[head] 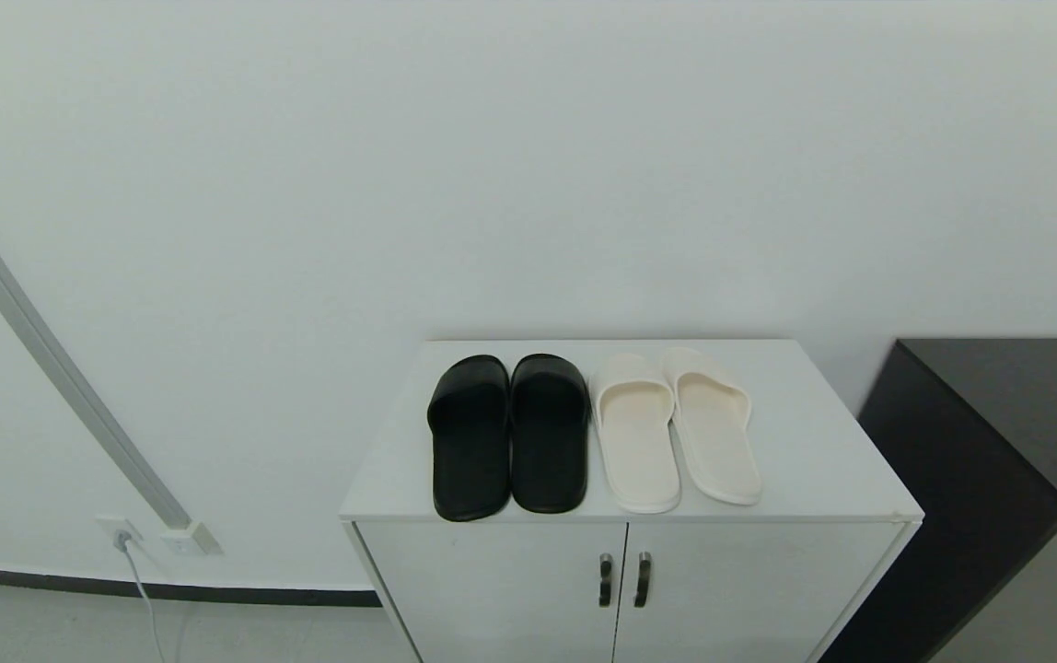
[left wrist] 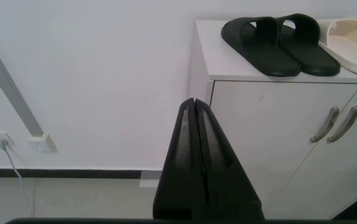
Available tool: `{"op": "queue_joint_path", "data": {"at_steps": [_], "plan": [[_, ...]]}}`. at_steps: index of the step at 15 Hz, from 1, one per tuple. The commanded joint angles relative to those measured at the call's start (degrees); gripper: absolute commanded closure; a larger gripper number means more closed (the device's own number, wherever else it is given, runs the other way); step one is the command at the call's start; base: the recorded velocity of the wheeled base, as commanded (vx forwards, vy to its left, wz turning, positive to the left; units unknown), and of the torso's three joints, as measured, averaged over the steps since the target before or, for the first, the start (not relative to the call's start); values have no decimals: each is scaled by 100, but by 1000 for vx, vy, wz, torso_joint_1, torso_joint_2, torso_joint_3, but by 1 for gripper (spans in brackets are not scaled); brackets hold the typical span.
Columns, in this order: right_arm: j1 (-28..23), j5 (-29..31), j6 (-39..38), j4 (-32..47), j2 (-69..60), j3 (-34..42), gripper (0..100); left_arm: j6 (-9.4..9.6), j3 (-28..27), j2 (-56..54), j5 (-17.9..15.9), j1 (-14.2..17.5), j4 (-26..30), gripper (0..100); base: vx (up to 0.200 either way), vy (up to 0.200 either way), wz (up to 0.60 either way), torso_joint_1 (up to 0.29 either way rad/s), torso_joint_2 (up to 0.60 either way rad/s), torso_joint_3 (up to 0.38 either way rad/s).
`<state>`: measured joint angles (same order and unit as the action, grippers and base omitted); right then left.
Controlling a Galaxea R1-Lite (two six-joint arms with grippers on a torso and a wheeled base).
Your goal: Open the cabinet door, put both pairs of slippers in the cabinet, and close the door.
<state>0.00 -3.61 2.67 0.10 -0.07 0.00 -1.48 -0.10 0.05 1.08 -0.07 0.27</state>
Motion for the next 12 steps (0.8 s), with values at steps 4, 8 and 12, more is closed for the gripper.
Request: {"op": "queue_joint_path", "data": {"at_steps": [4, 8, 12], "plan": [[114, -149, -900, -89, 1071, -1406, 0, -2, 1, 4, -3, -1, 0, 100, 0, 0, 0, 0, 0, 0], [185, -1037, -460, -440, 3013, -1696, 0, -2, 1, 4, -3, 7, 0, 100, 0, 0, 0, 0, 0, 0], [1090, -1054, -654, -1170, 4938, -2312, 0, 7, 1, 4, 15, 7, 0, 100, 0, 0, 0, 0, 0, 0]]}}
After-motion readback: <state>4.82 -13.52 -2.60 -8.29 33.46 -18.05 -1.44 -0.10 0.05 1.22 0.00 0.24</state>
